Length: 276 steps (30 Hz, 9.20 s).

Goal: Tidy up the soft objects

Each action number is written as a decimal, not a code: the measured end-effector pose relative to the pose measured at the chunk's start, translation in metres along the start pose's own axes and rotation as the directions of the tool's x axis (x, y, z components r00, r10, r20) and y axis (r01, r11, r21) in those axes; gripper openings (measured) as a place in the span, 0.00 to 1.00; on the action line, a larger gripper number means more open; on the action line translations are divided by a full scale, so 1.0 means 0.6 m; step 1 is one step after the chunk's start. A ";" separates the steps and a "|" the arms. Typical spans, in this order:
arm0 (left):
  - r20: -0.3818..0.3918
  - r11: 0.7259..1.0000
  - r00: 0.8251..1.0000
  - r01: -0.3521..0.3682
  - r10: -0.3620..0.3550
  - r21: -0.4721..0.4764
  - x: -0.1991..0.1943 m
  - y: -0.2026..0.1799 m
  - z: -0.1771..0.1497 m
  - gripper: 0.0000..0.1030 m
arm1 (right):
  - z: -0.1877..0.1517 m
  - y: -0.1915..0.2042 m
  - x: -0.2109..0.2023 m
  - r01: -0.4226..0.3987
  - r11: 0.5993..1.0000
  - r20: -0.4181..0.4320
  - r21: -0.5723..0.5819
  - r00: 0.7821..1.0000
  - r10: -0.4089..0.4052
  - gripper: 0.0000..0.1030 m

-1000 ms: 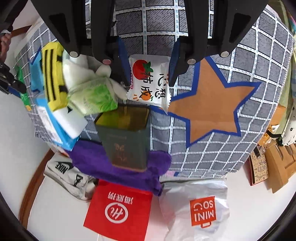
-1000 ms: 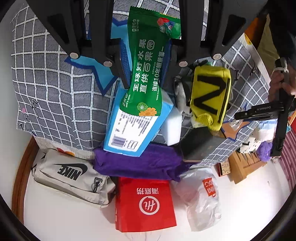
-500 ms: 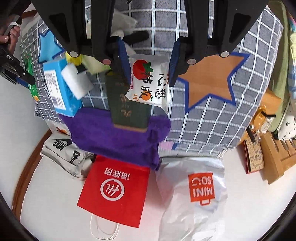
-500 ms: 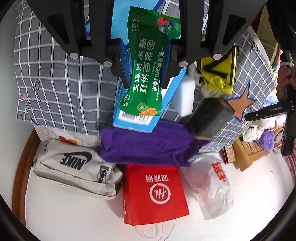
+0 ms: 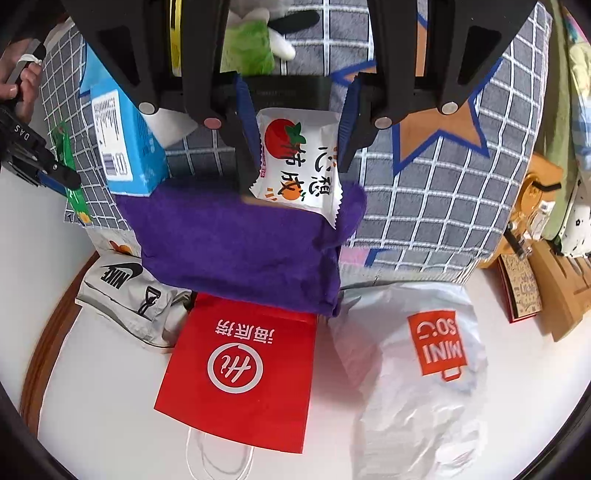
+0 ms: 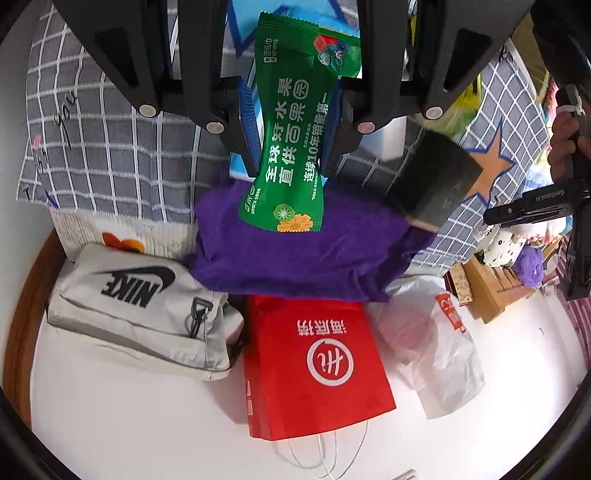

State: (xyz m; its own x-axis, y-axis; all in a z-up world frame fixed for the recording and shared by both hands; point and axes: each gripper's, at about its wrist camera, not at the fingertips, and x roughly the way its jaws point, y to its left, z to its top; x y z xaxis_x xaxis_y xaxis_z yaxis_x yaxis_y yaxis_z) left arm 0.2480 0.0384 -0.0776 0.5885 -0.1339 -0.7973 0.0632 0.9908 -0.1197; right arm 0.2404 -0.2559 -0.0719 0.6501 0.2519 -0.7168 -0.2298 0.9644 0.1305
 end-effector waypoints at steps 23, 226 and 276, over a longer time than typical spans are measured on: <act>-0.061 0.999 0.997 0.039 -0.041 -0.032 0.154 -0.004 0.141 0.37 | 0.139 -0.038 0.155 0.009 1.000 -0.056 -0.029 0.998 -0.011 0.32; -0.029 0.961 0.961 0.273 -0.274 -0.047 -0.037 0.009 -0.229 0.71 | -0.270 0.051 -0.050 -0.031 0.999 -0.140 0.016 0.990 0.033 0.30; -0.063 0.976 0.976 0.204 -0.210 -0.079 0.007 -0.003 -0.187 0.60 | -0.132 0.055 -0.046 -0.053 0.998 -0.042 -0.036 0.998 0.051 0.30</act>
State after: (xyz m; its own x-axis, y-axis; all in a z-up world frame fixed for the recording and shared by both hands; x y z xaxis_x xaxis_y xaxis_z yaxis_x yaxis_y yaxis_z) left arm 0.1602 0.0340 -0.1473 0.5103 -0.3395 -0.7901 0.1182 0.9377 -0.3266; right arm 0.1574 -0.2373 -0.1020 0.6069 0.2975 -0.7370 -0.2895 0.9464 0.1436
